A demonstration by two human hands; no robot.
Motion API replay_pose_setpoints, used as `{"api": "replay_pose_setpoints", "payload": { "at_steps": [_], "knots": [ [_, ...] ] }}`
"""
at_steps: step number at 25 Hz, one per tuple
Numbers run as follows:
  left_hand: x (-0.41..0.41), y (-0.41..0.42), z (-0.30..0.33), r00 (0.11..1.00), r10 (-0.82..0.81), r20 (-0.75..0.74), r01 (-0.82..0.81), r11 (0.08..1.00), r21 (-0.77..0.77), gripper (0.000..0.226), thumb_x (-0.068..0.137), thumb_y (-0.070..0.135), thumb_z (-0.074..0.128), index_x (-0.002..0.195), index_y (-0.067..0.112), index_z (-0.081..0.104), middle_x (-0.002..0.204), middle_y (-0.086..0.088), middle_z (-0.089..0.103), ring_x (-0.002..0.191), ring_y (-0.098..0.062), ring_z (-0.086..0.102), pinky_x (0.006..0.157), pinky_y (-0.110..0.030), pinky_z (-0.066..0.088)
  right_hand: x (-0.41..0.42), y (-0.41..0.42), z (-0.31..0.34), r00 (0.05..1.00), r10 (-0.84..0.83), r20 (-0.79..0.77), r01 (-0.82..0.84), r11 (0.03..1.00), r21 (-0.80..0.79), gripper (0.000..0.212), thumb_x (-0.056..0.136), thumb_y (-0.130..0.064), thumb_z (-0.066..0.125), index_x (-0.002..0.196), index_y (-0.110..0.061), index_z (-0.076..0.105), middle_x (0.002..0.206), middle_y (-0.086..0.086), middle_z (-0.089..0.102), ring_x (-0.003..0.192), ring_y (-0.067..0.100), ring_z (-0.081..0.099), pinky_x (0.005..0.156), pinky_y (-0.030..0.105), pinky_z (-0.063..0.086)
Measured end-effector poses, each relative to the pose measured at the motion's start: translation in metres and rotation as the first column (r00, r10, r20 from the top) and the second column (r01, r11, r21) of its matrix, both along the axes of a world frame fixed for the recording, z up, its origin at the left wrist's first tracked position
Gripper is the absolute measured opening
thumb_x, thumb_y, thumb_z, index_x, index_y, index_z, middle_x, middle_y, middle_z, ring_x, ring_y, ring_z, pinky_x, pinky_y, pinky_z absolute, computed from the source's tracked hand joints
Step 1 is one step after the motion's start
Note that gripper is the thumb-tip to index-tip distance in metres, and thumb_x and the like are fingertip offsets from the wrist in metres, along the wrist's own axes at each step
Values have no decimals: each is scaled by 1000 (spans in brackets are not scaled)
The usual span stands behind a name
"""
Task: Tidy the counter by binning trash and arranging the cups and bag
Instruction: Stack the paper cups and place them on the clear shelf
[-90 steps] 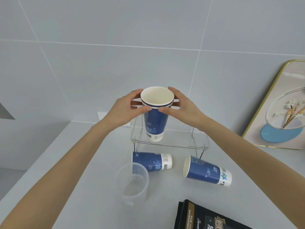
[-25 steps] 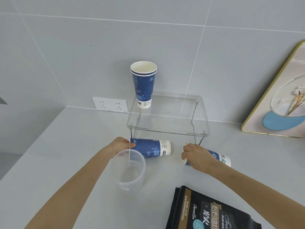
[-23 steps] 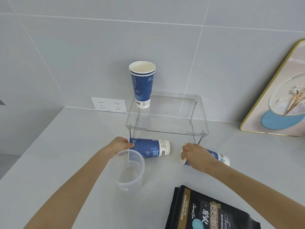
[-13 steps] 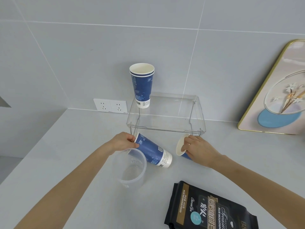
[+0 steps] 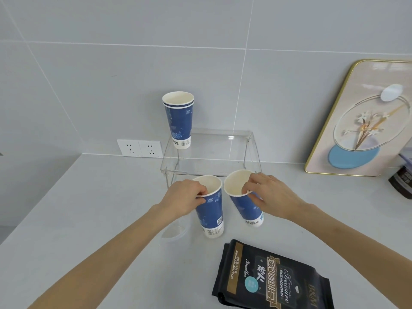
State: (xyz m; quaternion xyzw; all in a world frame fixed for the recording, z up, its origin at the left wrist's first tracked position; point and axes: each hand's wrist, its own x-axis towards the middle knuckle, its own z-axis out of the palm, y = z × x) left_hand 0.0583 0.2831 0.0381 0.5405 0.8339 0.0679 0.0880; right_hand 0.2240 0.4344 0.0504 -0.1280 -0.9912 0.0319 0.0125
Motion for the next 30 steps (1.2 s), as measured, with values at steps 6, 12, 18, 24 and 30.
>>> {"api": "replay_pose_setpoints", "payload": {
  "at_steps": [6, 12, 18, 24, 30],
  "knots": [
    [21, 0, -9, 993, -112, -42, 111, 994, -13, 25, 90, 21, 46, 109, 16, 61, 120, -6, 58, 111, -25, 49, 87, -34, 40, 16, 9, 37, 973, -42, -225, 35, 999, -37, 16, 84, -5, 56, 97, -9, 65, 95, 14, 63, 86, 33, 58, 73, 35, 42],
    [20, -3, -16, 981, -83, 178, 75, 996, 55, 47, 81, 36, 61, 125, 23, 48, 154, -1, 17, 140, -22, 11, 113, -38, 25, 9, 15, 72, 901, -28, -432, 22, 1000, -20, 13, 83, -1, 56, 92, -5, 64, 91, 17, 62, 83, 37, 57, 74, 42, 47],
    [23, 1, -19, 934, 32, 356, -49, 998, 39, 88, 77, 35, 67, 142, 23, 9, 155, -3, 12, 137, -26, 28, 108, -40, 34, 0, 1, 91, 823, -14, -568, -32, 997, -70, 14, 84, -3, 55, 94, -5, 64, 93, 16, 61, 85, 28, 56, 75, 33, 43],
    [20, 2, -16, 877, -7, 481, -71, 987, 142, 87, 72, 30, 73, 139, 25, 17, 149, 0, 32, 131, -22, 39, 106, -38, 37, -2, -13, 80, 840, 26, -542, -145, 973, -177, 15, 83, -10, 52, 93, -9, 63, 89, -2, 51, 81, 4, 46, 75, 8, 35],
    [18, -2, -16, 854, -5, 520, -101, 980, 174, 83, 69, 23, 76, 134, 17, 25, 140, -2, 43, 123, -19, 45, 93, -24, 39, 1, -14, 24, 925, 165, -342, -233, 958, -166, 16, 81, -15, 53, 89, -12, 66, 88, 9, 65, 80, 11, 51, 73, 19, 40]
  ]
}}
